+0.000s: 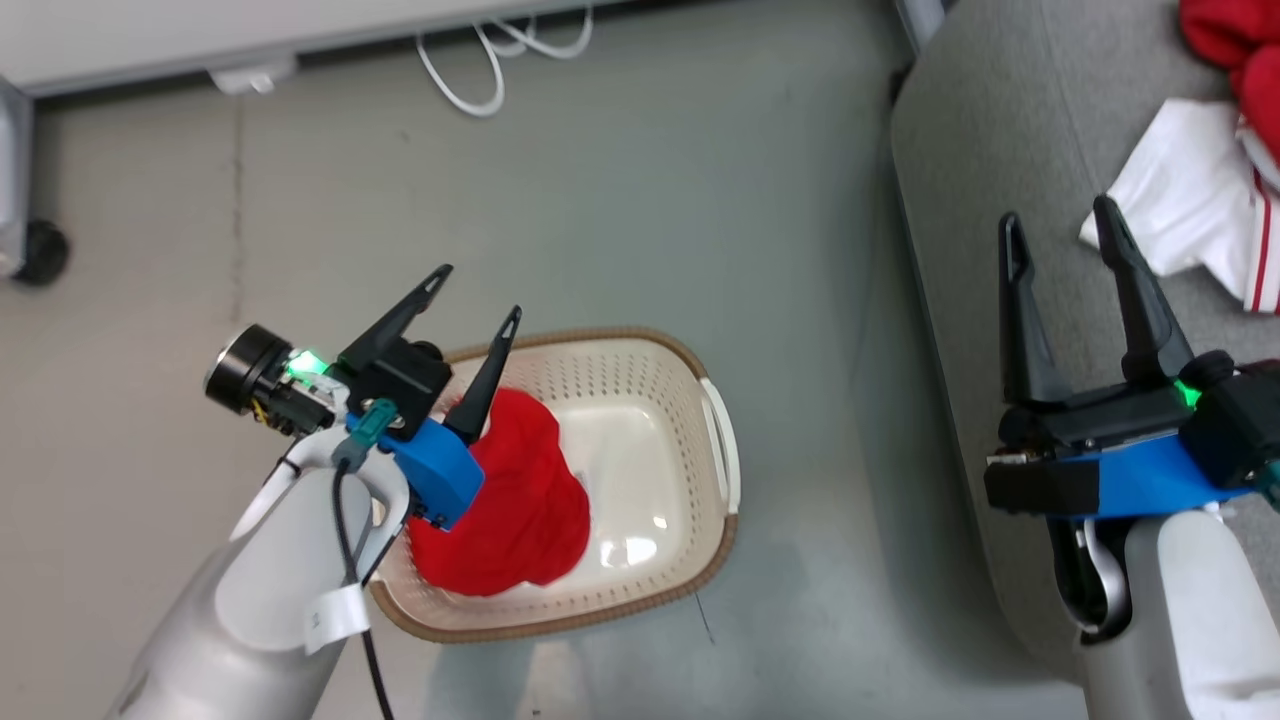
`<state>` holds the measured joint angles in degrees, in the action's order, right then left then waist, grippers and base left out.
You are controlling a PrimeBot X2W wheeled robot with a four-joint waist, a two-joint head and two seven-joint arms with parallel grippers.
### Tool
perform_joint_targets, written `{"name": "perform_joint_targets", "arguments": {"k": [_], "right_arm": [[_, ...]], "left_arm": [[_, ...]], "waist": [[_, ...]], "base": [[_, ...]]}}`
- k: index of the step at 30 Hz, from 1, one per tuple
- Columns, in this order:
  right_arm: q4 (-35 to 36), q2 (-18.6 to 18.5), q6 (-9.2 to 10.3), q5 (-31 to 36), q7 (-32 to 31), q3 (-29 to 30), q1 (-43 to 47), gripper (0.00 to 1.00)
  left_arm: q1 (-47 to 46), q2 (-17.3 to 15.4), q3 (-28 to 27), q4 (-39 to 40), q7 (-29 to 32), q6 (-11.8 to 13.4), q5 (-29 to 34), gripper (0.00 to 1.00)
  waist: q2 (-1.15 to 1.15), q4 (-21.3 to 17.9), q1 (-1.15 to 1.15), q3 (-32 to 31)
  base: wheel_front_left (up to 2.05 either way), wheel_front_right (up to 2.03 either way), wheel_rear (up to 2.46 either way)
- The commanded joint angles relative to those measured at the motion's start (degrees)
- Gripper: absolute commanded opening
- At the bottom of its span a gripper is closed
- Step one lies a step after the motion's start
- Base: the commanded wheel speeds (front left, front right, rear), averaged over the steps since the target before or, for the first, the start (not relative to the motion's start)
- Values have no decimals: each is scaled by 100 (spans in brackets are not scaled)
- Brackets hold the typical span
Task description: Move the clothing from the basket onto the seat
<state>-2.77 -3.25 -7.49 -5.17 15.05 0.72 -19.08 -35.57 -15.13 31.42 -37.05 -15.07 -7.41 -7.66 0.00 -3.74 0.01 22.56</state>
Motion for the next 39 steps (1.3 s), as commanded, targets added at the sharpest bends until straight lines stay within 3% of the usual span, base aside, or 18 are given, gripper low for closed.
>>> {"name": "perform_joint_targets", "arguments": {"k": [1, 9, 21, 27, 39], "right_arm": [[36, -1, -1, 15, 20, -9, -175, 100], [119, 22, -1, 20, 20, -136, -585, 100], [332, 41, -1, 3, 20, -325, -1129, 100], [547, 42, -1, -78, 20, -369, -1288, 100], [1000, 43, -1, -130, 20, -391, -1328, 100]], "left_arm": [[-256, -76, 261, -219, -15, -6, -45, 100], [-1239, -185, 1916, -1478, 174, -6, -354, 100], [-2188, -213, 3712, -2551, 1246, -5, -1018, 100], [-2554, -243, 4062, -2803, 1617, -5, -1190, 100], [-2936, -409, 4186, -3186, 2024, -5, -1170, 100]], "waist": [[0, -249, -1, 471], [0, -470, -1, 1227], [0, -779, -1, 2371], [0, -893, -1, 2908], [0, -1048, -1, 3648]], "base": [[0, 0, 0], [0, 0, 0], [0, 0, 0], [0, 0, 0], [0, 0, 0]]}}
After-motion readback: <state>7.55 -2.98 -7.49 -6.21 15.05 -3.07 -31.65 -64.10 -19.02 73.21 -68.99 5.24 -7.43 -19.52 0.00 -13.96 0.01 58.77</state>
